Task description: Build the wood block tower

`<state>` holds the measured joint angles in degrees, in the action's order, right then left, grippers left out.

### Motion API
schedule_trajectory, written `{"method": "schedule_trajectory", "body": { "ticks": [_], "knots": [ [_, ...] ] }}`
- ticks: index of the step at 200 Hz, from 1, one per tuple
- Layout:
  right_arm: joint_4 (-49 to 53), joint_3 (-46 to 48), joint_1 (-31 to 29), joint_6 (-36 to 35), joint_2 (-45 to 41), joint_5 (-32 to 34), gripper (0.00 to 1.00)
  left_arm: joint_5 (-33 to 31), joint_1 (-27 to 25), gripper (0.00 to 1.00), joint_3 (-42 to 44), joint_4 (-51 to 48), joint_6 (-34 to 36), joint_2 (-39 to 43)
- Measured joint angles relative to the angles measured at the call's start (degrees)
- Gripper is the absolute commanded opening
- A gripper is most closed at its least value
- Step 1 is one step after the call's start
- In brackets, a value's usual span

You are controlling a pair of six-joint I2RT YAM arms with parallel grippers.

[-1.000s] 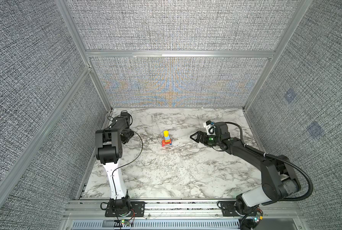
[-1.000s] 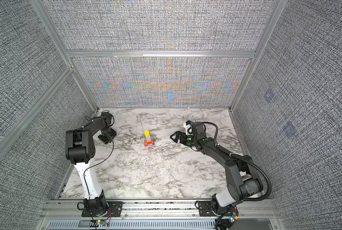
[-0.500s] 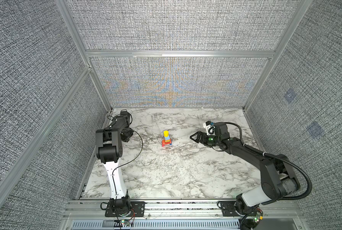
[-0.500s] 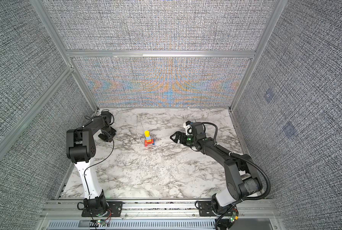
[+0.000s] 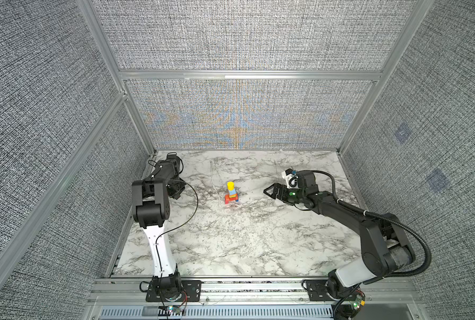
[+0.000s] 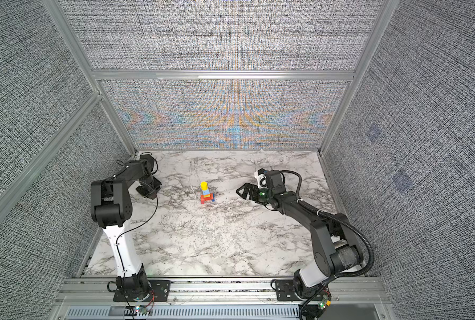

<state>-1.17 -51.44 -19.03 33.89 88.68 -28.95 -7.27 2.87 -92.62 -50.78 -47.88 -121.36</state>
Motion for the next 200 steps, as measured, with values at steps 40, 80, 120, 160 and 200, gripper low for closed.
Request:
{"method": "schedule_trajectory", "body": {
  "ticks": [40,80,120,160,200],
  "knots": [
    [-0.6,0.0,0.0,0.3,0.3,0.0,0.99,2.3,-0.7,0.29,-0.8,-2.4,3.5,3.8],
    [-0.7,0.0,0.0,0.2,0.2,0.0,0.99,4.5,-3.6,0.28,-5.6,-6.5,7.6,6.1],
    [-0.7,0.0,0.0,0.2,0.1,0.0,0.99,4.4,-8.6,0.28,-11.5,-11.7,11.8,7.4],
    [-0.7,0.0,0.2,0.2,0.1,0.0,0.99,3.8,-14.2,0.27,-18.6,-16.9,14.7,9.5],
    [-0.7,0.0,0.2,0.2,0.1,0.1,0.99,2.7,-20.2,0.27,-24.7,-21.1,16.1,9.6]
  ]
}}
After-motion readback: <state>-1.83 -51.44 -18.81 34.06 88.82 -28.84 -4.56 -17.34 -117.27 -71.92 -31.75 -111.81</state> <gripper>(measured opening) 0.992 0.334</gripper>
